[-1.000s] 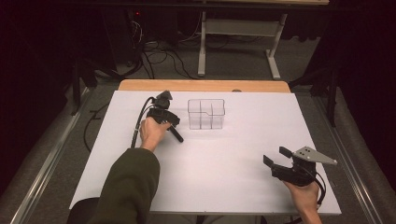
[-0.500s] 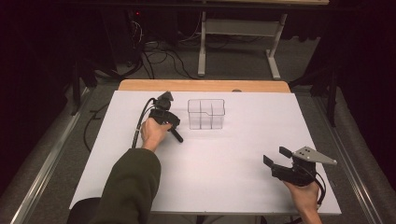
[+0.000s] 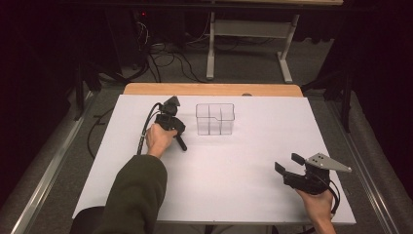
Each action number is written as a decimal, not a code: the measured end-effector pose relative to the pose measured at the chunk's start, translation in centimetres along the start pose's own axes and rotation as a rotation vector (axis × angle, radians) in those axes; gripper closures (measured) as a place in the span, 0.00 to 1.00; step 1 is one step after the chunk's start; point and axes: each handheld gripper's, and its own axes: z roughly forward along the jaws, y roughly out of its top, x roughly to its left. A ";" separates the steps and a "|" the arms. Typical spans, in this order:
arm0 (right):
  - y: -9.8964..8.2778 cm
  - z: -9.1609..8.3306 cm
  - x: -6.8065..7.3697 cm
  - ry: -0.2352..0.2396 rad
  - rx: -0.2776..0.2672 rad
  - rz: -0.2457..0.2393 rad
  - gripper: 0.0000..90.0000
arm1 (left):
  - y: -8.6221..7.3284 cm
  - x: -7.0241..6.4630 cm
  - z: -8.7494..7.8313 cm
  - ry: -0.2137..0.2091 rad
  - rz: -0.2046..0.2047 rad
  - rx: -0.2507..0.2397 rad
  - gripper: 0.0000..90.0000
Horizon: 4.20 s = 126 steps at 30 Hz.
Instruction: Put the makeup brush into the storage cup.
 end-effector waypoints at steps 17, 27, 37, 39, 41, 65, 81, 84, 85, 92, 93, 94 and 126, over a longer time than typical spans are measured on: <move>0.0 0.0 0.1 -0.001 0.004 -0.006 0.32 | -0.7 1.6 -0.2 -0.043 0.042 -0.012 0.75; 0.0 0.0 0.1 -0.002 0.005 -0.008 0.32 | -1.0 2.0 -0.2 -0.061 0.061 -0.034 0.80; 0.0 0.0 0.1 -0.001 0.006 -0.007 0.33 | -1.1 2.9 -0.7 -0.101 0.052 -0.068 0.81; 0.0 0.0 0.1 -0.001 0.006 -0.007 0.33 | -1.2 3.1 -1.0 -0.110 0.058 -0.077 0.81; 0.0 0.0 0.1 -0.002 0.006 -0.008 0.33 | -1.3 3.2 -1.4 -0.109 0.059 -0.088 0.81; 0.0 0.3 0.2 0.003 0.017 -0.012 0.32 | -4.8 3.8 -5.7 -0.196 0.155 -0.228 0.81; -0.1 0.2 0.2 0.004 0.000 0.014 0.36 | -7.7 2.8 -7.8 -0.291 0.239 -0.316 0.81; -0.1 0.3 0.2 -0.008 0.004 0.007 0.35 | -8.4 2.2 -8.3 -0.301 0.265 -0.344 0.81; 0.0 0.2 0.2 -0.009 0.008 0.011 0.34 | -8.4 2.2 -8.3 -0.301 0.265 -0.344 0.81; 0.0 0.5 0.1 0.003 0.051 0.033 0.32 | -9.5 1.4 -8.9 -0.344 0.298 -0.390 0.81; 0.0 0.5 0.1 0.005 0.053 0.033 0.32 | -9.6 1.3 -9.0 -0.350 0.301 -0.392 0.81; 0.0 0.5 0.1 0.005 0.053 0.033 0.32 | -9.6 1.3 -9.0 -0.350 0.301 -0.392 0.81; 0.0 0.7 0.7 0.038 0.049 0.015 0.32 | -11.9 -1.9 -10.2 -0.499 0.426 -0.441 0.81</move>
